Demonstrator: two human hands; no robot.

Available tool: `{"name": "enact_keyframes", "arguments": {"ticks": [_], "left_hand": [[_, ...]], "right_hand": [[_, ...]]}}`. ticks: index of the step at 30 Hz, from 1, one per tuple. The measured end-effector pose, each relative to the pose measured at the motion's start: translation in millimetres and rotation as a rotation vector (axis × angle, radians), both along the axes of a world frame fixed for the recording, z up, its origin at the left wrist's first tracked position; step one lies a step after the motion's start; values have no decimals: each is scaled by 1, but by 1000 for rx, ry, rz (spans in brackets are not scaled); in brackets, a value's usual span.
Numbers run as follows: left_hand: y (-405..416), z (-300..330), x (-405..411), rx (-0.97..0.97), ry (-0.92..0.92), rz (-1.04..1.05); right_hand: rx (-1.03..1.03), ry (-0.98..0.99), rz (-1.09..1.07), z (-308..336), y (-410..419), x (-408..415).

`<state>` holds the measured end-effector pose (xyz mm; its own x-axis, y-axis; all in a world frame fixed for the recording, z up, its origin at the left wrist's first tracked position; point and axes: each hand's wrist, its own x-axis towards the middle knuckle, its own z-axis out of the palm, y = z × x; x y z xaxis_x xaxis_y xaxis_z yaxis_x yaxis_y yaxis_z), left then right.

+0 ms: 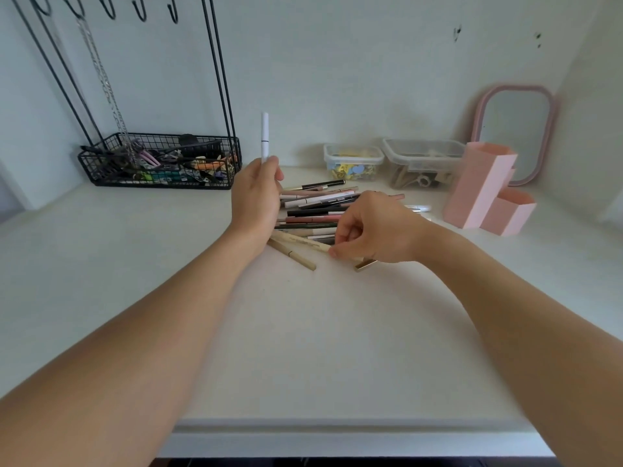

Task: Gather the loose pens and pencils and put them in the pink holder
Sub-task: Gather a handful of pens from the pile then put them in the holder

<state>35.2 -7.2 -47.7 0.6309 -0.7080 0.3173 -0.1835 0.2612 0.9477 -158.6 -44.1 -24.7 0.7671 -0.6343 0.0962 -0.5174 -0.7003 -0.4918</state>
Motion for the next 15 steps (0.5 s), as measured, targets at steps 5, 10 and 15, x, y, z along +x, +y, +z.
{"name": "enact_keyframes", "arguments": {"ticks": [5,10,15], "left_hand": [[2,6,0,-64,140,46],[10,15,-24,-12,147,-326],[12,11,-40,44,54,-543]], "right_hand": [[166,-234,-109,10,-13,-11],[457,-546,-62,10,-9,-8],[480,-685,-65,3,-5,2]]}}
